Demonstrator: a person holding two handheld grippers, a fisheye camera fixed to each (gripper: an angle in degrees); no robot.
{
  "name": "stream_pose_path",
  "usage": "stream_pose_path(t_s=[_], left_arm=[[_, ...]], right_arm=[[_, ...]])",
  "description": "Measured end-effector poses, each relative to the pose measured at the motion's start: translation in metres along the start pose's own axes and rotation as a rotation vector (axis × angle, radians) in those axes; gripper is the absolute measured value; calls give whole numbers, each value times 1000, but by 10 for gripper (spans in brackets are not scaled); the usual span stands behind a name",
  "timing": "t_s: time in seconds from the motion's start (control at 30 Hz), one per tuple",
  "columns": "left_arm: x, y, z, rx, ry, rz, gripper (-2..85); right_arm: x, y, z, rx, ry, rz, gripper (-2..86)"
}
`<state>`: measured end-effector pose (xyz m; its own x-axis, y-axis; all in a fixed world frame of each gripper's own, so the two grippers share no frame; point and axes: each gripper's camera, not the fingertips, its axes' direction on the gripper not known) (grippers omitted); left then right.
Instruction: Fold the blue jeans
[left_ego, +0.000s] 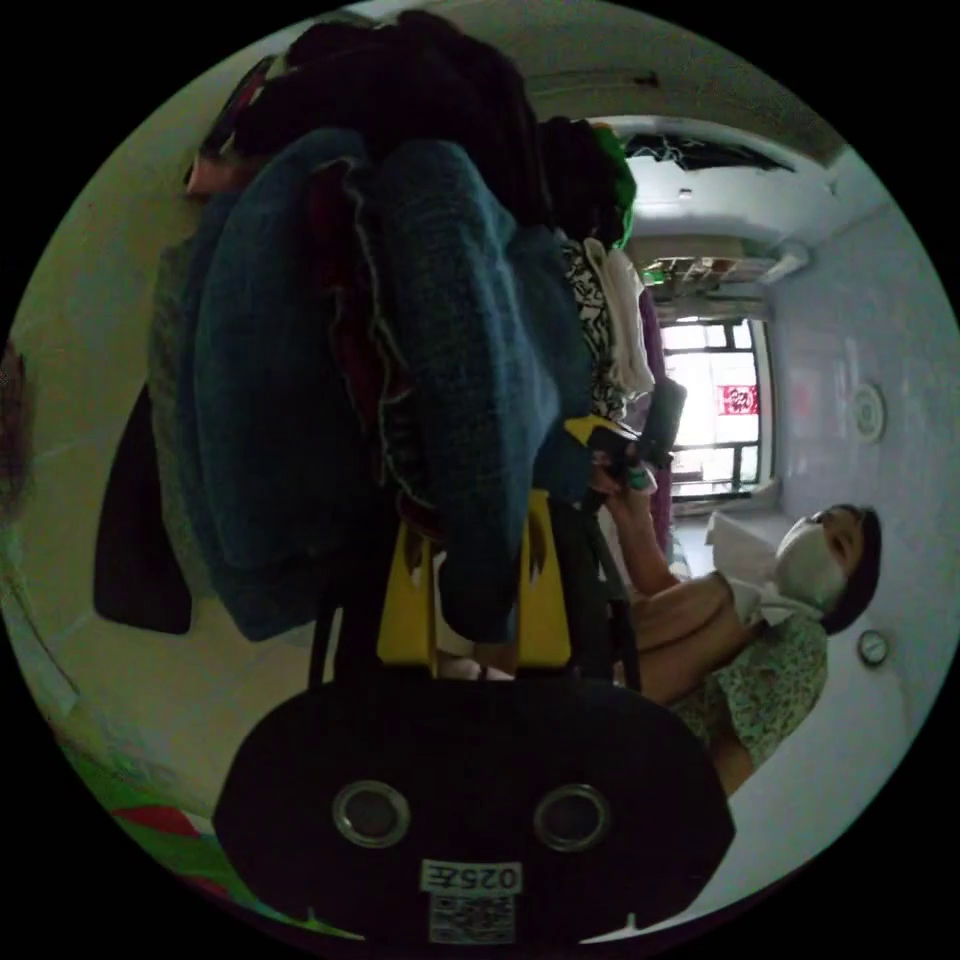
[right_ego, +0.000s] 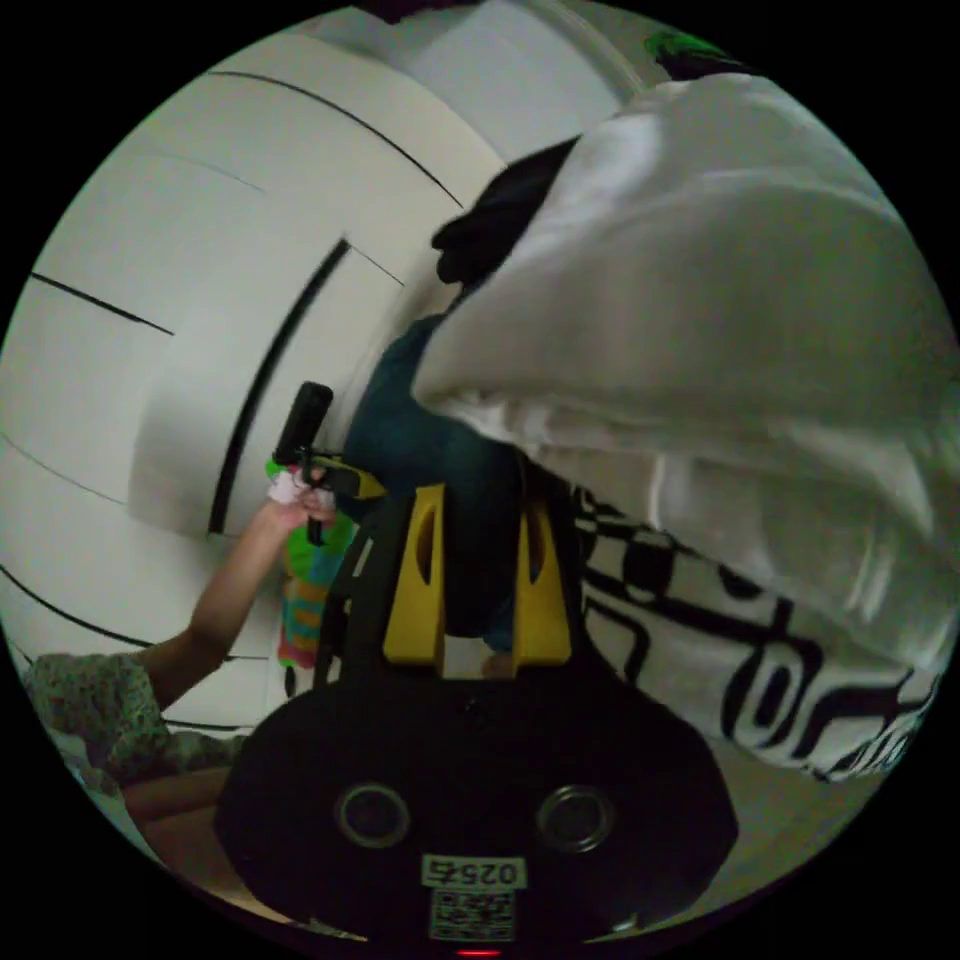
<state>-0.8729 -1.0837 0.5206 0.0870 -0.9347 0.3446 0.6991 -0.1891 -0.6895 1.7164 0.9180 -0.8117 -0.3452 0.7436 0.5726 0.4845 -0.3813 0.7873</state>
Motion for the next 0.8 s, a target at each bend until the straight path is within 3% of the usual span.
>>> stream_pose_path(t_s=[0.1, 0.23, 0.37, 0.43, 0.53, 0.57, 0.6, 0.73, 0.8], left_arm=[[34, -4, -5, -10, -75, 44, 98], [34, -17, -8, -62, -12, 22, 103], [52, -23, 1, -108, -36, 27, 106], [59, -26, 10, -148, -51, 33, 107], [65, -26, 25, -177, -57, 1, 108], [66, -22, 31, -174, -56, -5, 109], [67, -16, 37, -158, -43, -9, 107], [77, 13, 55, -140, -16, -7, 70], [89, 52, 39, -47, -19, 0, 39]], right_arm=[[-20, -8, 4, 64, 60, 7, 114], [-53, 0, -5, 185, 166, -22, 64], [-101, 16, -41, 515, 210, -159, -1], [-128, -19, -41, 444, 250, -263, -5], [-151, -90, 11, 96, 425, -320, -8], [-138, -104, 57, -113, 599, -330, -9], [-120, -106, 89, -181, 611, -333, -9], [-117, -109, 73, -119, 517, -241, -9], [-123, -109, 63, -97, 509, -259, -9]])
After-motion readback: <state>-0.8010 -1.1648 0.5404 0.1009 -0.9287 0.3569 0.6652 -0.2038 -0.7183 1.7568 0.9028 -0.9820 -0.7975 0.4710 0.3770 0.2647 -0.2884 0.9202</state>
